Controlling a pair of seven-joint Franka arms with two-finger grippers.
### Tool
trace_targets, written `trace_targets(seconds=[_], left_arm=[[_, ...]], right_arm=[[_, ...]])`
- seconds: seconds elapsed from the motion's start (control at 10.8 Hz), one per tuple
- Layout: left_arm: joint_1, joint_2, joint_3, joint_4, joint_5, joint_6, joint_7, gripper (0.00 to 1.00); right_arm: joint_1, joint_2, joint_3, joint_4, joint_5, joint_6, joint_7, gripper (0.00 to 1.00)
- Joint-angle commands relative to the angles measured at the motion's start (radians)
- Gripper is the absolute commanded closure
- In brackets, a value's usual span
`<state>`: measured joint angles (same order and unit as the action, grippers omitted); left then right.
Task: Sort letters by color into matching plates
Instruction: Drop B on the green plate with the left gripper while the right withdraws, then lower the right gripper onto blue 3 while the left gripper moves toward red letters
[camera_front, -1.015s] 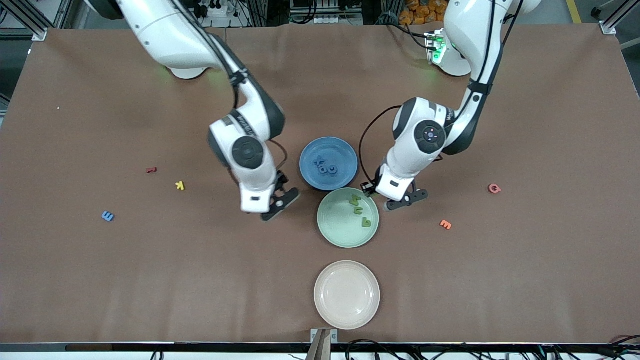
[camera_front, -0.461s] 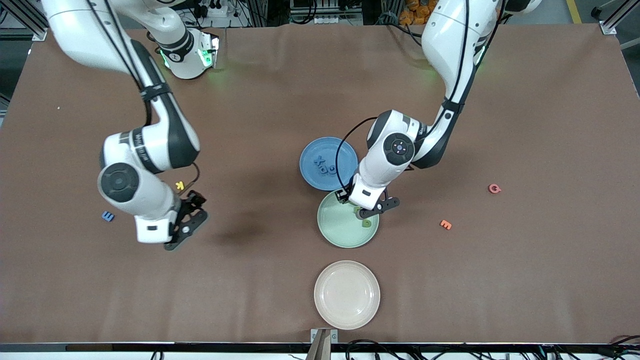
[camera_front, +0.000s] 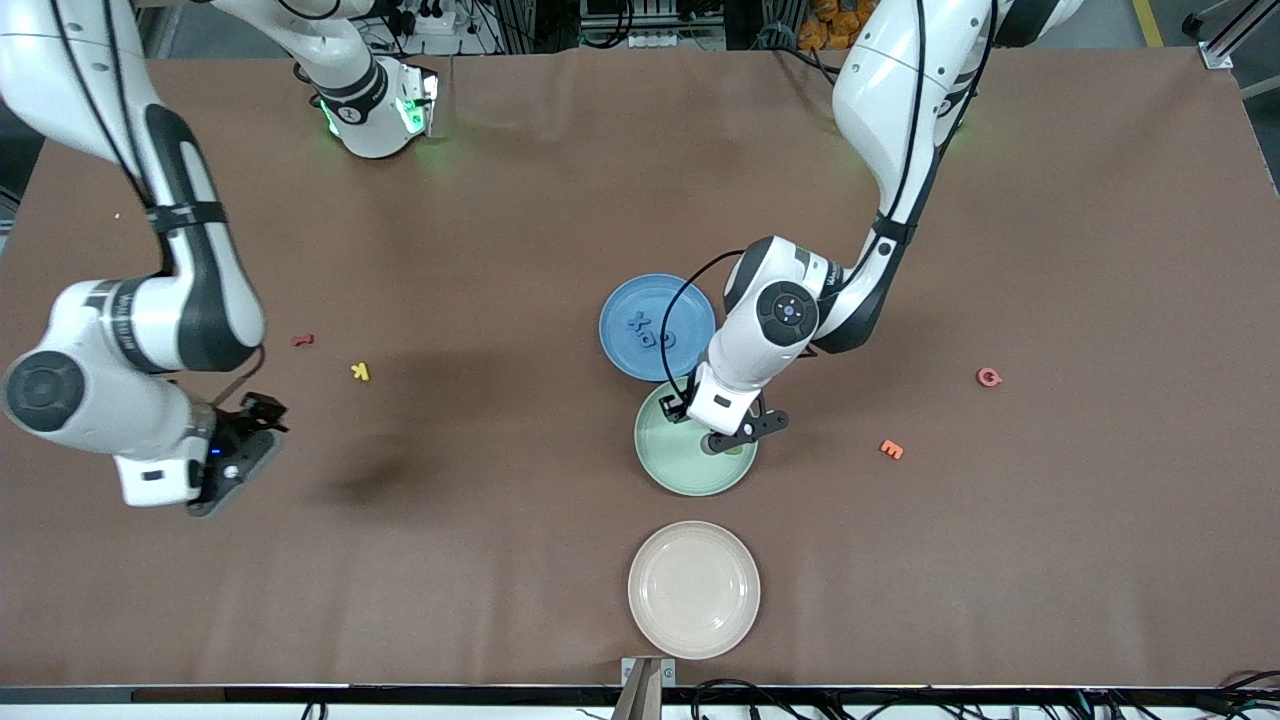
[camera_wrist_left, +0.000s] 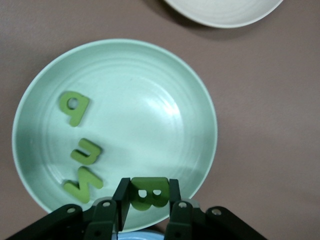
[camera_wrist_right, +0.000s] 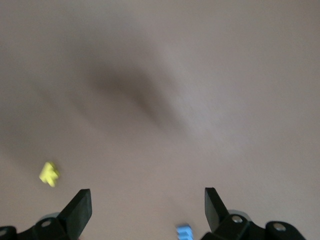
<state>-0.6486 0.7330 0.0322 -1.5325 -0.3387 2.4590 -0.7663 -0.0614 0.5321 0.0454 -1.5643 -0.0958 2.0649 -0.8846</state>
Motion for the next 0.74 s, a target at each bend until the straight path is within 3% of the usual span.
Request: trace_targets(seconds=[0.0, 0.09, 0.28, 0.65], left_arm=[[0.006, 0.026, -0.006, 0.058, 0.023, -0.012, -0.024, 0.41], [0.009, 0.023, -0.006, 0.057, 0.068, -0.012, -0.022, 0.04], [0.017, 0.016, -0.034, 0.055, 0.305, -0.014, -0.027, 0.0], [0.087, -0.088, -0.04, 0.051, 0.348, -0.15, 0.008, 0.0]], right_arm=[[-0.115, 0.005, 0.021, -0.014, -0.004, 0.023, -0.137, 0.0], [-0.147, 0.018, 0.019, -0.016, -0.005, 0.029, -0.19, 0.0], [-0.19, 0.034, 0.019, -0.035, -0.005, 0.069, -0.27, 0.0], [-0.239, 0.04, 0.021, -0.133, -0.005, 0.174, -0.355, 0.0]])
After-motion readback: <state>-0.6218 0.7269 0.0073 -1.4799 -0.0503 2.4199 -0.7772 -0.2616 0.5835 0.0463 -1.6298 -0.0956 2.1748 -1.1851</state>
